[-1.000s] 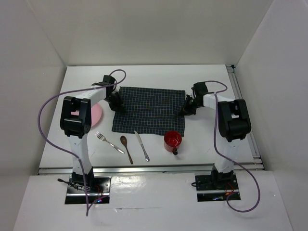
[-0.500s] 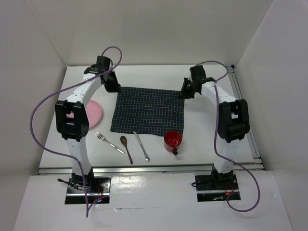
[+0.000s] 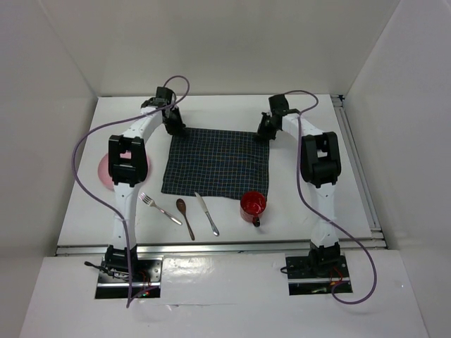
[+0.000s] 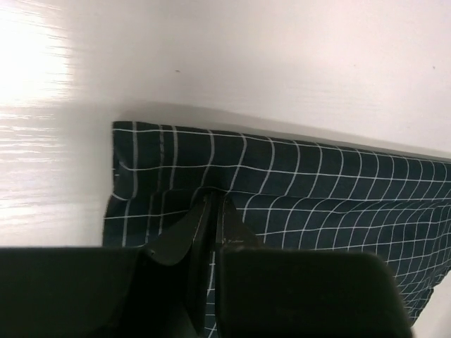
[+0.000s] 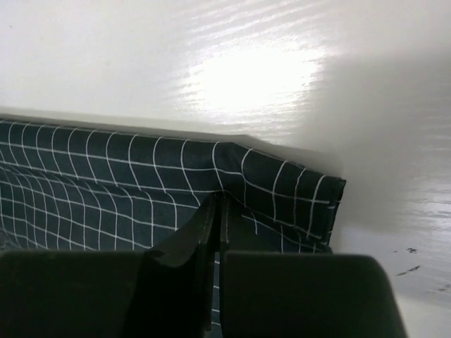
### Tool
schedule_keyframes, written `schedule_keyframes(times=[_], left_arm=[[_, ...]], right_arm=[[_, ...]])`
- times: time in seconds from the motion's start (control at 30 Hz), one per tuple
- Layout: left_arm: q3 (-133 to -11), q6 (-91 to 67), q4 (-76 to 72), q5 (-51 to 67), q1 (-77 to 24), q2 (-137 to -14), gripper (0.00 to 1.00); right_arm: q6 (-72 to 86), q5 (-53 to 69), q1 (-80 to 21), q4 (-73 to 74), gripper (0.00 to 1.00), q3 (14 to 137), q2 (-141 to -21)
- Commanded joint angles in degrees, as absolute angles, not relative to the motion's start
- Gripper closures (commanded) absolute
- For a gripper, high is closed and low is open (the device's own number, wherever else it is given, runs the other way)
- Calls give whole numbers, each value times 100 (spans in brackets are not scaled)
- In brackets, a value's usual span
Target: Set the dinner table for one person
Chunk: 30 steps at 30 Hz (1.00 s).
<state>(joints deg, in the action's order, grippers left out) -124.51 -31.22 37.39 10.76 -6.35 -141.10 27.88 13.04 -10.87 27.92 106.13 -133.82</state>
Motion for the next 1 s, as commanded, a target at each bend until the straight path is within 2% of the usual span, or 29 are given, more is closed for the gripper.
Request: schedule_keyframes(times=[0.0,0.37,0.53,0.57,0.63,0.67,0.73,0.77,0.8,0.87,0.9,0.93,0.97], left_arm=[[-12578,-3067,3630,1072,-414,-14019,100],[-12305,-3015,3568,1195,-299,-13940,100],[-12603,-3015,3850,1257,-246,-13510,100],[-12604,-3015,3919,1257,-246,-13204,100],[-12543,-3015,3990,1108,-246,-12808,98],[-12464,-3015,4069,872,-168,-12579,86],[-11911,-3015,4122,590,-45,-11806,75],[-11639,-3232,4122,363,191,-11543,68],[-11045,-3382,4183,265,350,-11296,52],[-10348,-3699,4263,264,780,-10576,37],[-9953,-3970,4263,438,1304,-10356,31],[-9105,-4051,4184,683,1597,-10153,21],[-8679,-4052,4070,999,1895,-9786,19]], right_arm=[[2786,1204,-1107,2839,100,10785,-13456],[2786,940,-862,3023,100,11047,-13799],[2664,1605,-809,3155,100,11381,-13439],[2663,1739,-861,3155,96,11451,-13230],[2532,2299,-861,3086,68,11584,-12991],[2479,2529,-931,2946,54,11584,-12729],[2391,2907,-1054,2944,27,11584,-12482],[2330,2909,-1124,2944,21,11584,-12359],[2242,2909,-1203,2944,18,11506,-12131],[2172,2717,-1458,3005,13,11172,-11893],[2171,2638,-1555,3006,11,11014,-11657],[2171,2532,-1695,3006,11,10621,-11533],[2171,2592,-1757,2954,10,10391,-11409]])
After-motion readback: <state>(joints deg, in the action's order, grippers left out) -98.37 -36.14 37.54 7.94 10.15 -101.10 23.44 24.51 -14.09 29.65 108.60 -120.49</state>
